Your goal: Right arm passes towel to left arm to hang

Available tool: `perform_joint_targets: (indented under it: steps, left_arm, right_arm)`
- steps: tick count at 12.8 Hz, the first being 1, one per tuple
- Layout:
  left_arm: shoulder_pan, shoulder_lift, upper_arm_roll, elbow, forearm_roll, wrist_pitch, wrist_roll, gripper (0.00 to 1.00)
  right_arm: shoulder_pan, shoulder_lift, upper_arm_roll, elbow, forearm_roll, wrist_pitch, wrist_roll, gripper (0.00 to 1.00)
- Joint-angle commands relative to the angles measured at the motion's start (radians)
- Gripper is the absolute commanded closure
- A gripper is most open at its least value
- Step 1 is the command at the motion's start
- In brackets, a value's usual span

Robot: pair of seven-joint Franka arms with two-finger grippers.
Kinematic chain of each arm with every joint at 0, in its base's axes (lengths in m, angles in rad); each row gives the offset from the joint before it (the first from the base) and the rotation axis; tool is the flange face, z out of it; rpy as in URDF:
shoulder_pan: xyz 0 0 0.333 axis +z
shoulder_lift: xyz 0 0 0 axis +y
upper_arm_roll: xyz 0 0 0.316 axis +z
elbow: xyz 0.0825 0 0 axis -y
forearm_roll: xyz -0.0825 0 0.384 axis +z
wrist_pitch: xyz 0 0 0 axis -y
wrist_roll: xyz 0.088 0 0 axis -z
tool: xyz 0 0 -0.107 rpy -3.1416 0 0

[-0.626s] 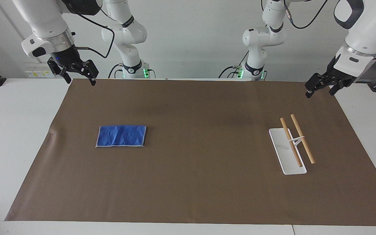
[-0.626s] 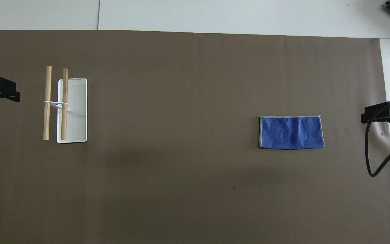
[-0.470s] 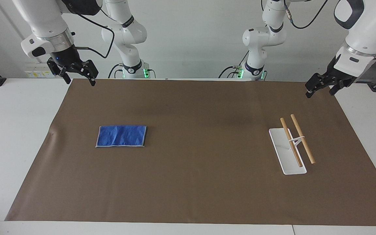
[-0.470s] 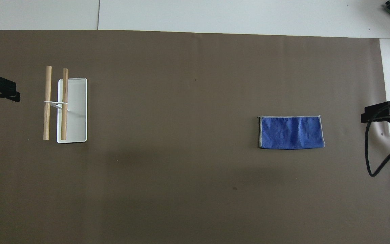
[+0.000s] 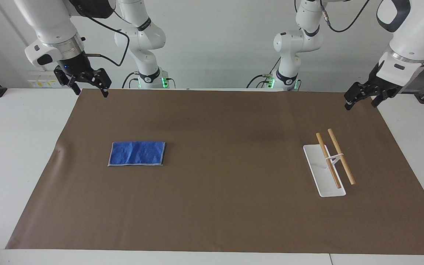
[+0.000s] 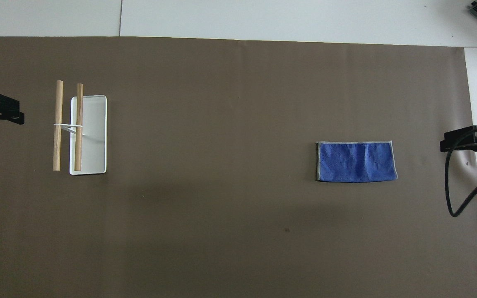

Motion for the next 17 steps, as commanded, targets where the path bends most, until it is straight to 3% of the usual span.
perform_joint_targets:
  steps: [1,6,9,12,17]
  left_arm:
    - [-0.012,-0.034,0.008,-0.043,0.014,0.023,-0.010,0.00]
    - [-0.012,-0.034,0.008,-0.043,0.014,0.014,-0.011,0.00]
    - [-0.009,-0.034,0.008,-0.043,0.014,0.014,-0.010,0.00]
    - [-0.011,-0.034,0.008,-0.043,0.014,0.014,-0.011,0.00]
    - [-0.012,-0.034,0.008,-0.045,0.014,0.024,-0.013,0.00]
  right_arm:
    - [-0.004,-0.035,0.001,-0.045,0.001,0.025,-0.009,0.00]
    - [0.002,-0.035,0.008,-0.071,0.002,0.080,0.002,0.00]
    - [0.003,-0.053,0.009,-0.222,0.004,0.238,-0.001,0.00]
    - [0.028,-0.046,0.008,-0.405,0.012,0.472,-0.006,0.00]
    - [0.026,0.054,0.008,-0.598,0.015,0.768,-0.035,0.00]
